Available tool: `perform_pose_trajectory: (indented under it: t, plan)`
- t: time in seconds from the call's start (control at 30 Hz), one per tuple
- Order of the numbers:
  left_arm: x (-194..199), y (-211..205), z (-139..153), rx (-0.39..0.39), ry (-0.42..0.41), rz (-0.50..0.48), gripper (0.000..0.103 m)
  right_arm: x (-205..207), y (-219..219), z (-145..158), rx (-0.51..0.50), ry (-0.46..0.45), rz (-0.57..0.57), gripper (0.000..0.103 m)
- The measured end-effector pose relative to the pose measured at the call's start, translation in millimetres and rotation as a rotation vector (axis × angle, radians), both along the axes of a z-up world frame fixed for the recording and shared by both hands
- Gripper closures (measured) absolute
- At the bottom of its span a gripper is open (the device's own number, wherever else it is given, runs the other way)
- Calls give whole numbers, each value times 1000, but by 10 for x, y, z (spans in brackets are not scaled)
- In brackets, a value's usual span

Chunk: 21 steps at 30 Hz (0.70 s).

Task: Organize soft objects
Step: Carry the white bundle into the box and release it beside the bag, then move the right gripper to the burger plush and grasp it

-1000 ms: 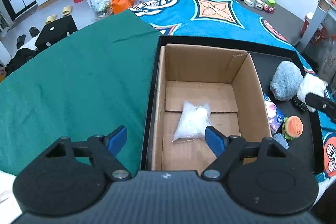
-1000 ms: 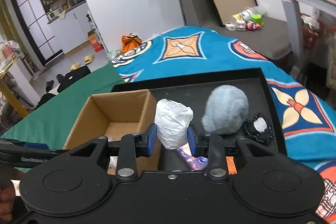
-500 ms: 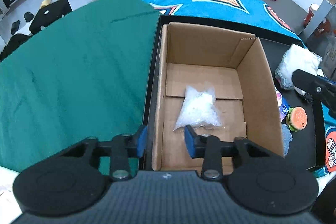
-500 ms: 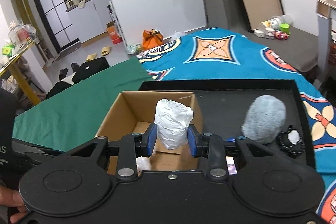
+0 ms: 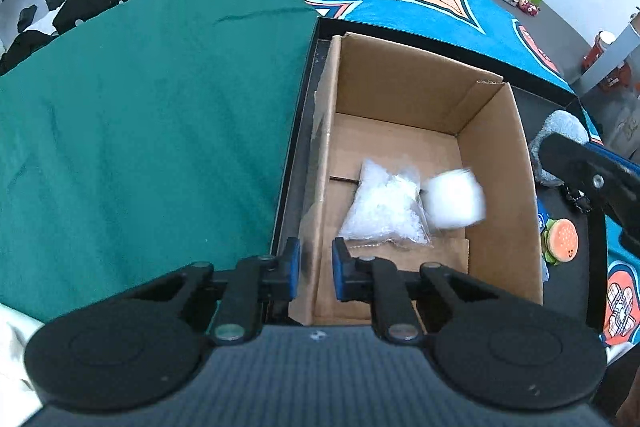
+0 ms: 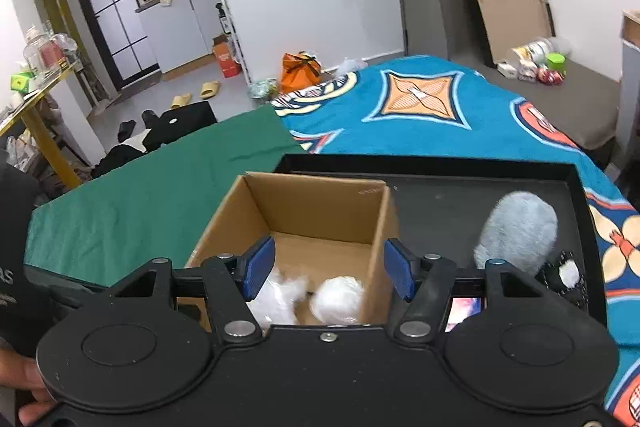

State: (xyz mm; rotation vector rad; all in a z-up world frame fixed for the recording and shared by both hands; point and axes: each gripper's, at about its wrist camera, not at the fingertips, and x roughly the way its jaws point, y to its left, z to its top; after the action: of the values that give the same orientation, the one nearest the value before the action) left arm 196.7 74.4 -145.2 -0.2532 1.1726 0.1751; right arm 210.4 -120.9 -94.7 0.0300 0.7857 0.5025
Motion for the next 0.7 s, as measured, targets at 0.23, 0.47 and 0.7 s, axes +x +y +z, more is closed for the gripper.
perform_pose_trajectory:
  t: [0.23,0.47,0.7]
  plan:
    - [-31,-27,50,21,-23,-1,83,-24,-235,-106,-16,27,-44,43]
    - [-22,-84,89,34,-26,-14,63,-58,-453,-237,-21,57,-96,43]
    - [-16,-188,148,77,-47,-41,36,-75,-704,-423,-21,109,-148,41]
